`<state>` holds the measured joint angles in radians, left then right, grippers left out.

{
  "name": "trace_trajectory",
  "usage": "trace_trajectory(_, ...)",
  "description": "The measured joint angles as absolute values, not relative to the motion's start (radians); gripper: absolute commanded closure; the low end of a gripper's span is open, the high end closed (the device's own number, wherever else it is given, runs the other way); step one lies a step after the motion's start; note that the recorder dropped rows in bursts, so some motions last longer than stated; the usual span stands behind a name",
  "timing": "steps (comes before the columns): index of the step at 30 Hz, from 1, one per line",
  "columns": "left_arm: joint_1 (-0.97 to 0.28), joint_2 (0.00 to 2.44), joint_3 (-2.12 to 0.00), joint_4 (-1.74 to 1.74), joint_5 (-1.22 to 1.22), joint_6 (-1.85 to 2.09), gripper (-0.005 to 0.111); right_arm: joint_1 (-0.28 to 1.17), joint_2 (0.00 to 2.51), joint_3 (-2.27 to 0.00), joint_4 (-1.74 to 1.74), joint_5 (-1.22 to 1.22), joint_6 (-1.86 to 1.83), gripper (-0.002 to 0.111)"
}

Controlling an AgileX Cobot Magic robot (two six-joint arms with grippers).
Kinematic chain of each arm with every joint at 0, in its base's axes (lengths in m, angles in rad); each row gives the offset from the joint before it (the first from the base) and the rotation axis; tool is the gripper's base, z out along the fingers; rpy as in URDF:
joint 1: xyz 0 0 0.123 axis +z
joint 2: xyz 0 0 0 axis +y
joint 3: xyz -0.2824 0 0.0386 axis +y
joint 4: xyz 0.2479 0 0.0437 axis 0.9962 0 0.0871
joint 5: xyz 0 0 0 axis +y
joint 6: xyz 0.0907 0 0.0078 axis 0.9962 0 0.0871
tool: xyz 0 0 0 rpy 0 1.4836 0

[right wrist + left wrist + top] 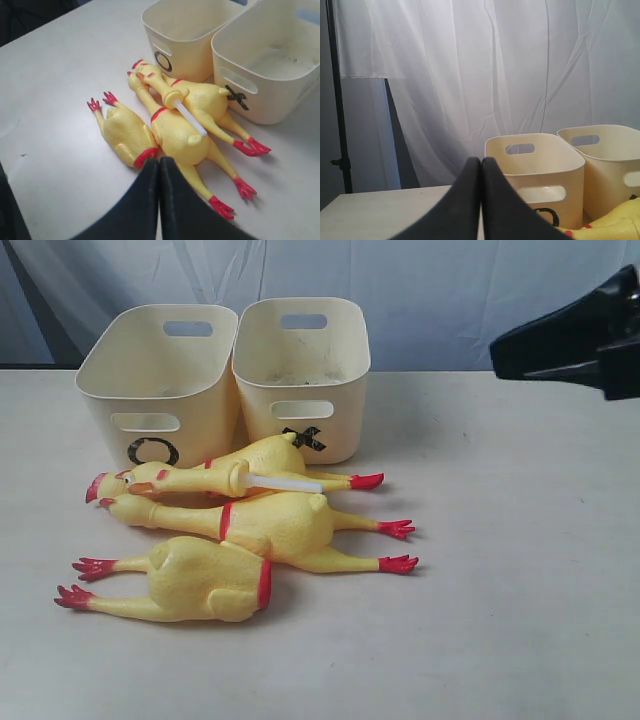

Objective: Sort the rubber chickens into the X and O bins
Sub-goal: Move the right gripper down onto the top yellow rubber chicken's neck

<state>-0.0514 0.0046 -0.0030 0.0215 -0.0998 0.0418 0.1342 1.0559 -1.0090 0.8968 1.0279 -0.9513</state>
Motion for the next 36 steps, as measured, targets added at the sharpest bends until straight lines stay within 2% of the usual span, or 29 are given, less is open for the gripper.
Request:
trace_trajectory(4, -0.051, 0.005, -0.003, 0.022, -0.100, 0.042, 0.107, 0.164, 1.168, -1.009, 0.886, 0.995, -0.972, 0.108)
trace_trajectory(21, -0.051, 0.005, -0.003, 0.022, -0.092, 0.042, 0.107, 0.494, 1.497, -1.040, 0.811, 0.595, -1.028, 0.107)
trace_trajectory(24, -0.051, 0.005, -0.003, 0.022, -0.092, 0.042, 0.107, 0.523, 1.562, -1.087, 0.793, 0.580, -1.030, 0.097)
trace_trajectory(29, -0.051, 0.005, -0.003, 0.022, -0.092, 0.042, 0.107, 0.562, 1.667, -1.177, 0.760, 0.588, -1.032, 0.071)
trace_trajectory(31, -0.051, 0.005, -0.003, 0.022, -0.092, 0.042, 0.107, 0.576, 1.702, -1.209, 0.755, 0.588, -1.032, 0.064)
trace_trajectory(36, -0.051, 0.005, -0.003, 0.022, -0.092, 0.042, 0.107, 0.598, 1.787, -1.273, 0.738, 0.575, -1.032, 0.062)
